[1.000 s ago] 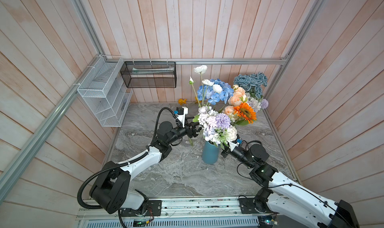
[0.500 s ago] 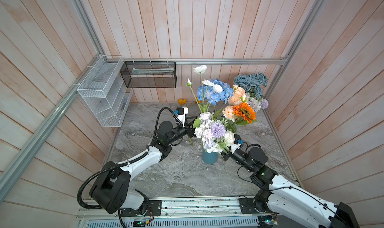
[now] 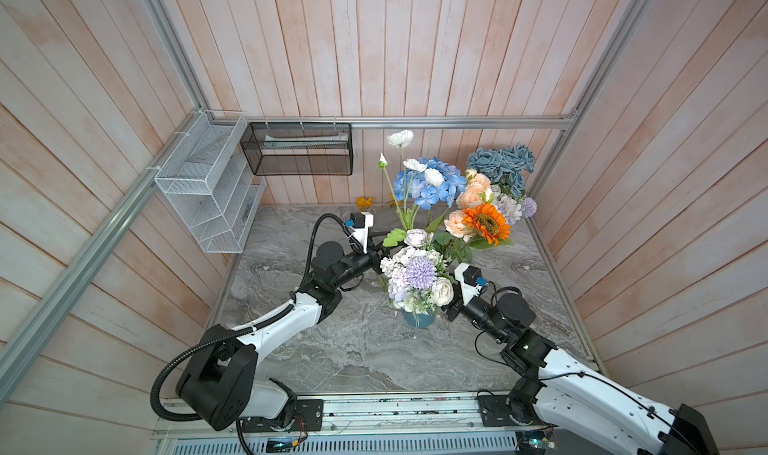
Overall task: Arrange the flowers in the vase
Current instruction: 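Open right gripper to release the bunch and draw it back from the vase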
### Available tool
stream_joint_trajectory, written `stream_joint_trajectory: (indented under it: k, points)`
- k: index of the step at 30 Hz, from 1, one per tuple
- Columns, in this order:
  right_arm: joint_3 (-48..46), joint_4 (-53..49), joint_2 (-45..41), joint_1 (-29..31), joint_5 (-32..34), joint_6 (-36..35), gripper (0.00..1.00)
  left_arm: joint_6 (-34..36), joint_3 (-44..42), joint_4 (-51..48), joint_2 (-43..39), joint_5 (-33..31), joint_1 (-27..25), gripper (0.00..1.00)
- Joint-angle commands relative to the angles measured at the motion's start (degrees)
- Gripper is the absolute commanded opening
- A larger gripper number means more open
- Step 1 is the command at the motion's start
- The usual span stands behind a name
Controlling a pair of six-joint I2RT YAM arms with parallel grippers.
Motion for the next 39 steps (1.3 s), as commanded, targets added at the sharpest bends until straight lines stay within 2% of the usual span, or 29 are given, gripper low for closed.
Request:
stream_joint_trajectory:
  k: [1, 4, 9, 17, 23, 28, 33, 39]
  points:
    - [1.00, 0.57, 0.08, -0.18, 2.66, 1.57, 0.31, 0.40, -0.40, -2.02, -1.12, -0.83, 0.21, 0.80]
    - [0.82, 0.82, 0.33, -0.17, 4.65, 2.16, 0.21, 0.21, -0.23, -3.68, -1.47, -1.40, 0.24, 0.80]
    - [0.66, -1.89, 1.54, -0.36, 5.34, 4.58, 0.20, 0.55, -0.04, -7.49, -2.44, -2.96, 0.29, 0.80]
    - [0.85, -10.31, -4.19, -0.36, 5.25, 7.51, 0.28, 0.99, -0.83, -11.95, -4.85, -6.10, 0.24, 0.81]
    - [2.23, -21.21, -7.94, -0.42, 6.61, 9.96, 0.45, 0.74, -1.10, -14.08, -5.38, -8.82, 0.24, 0.83]
    - [2.78, -24.18, -8.73, -0.47, 7.87, 12.14, 0.47, 0.17, -1.15, -16.74, -5.42, -12.85, 0.68, 0.86]
    - [3.89, -27.51, -9.56, -0.45, 14.95, 12.67, 0.47, -1.36, -3.12, -20.12, -5.87, -18.25, 3.05, 0.87]
    - [3.48, -26.52, -9.99, -1.53, 23.72, 12.35, 0.55, -1.11, -5.72, -23.36, -3.66, -23.83, 5.33, 0.88]
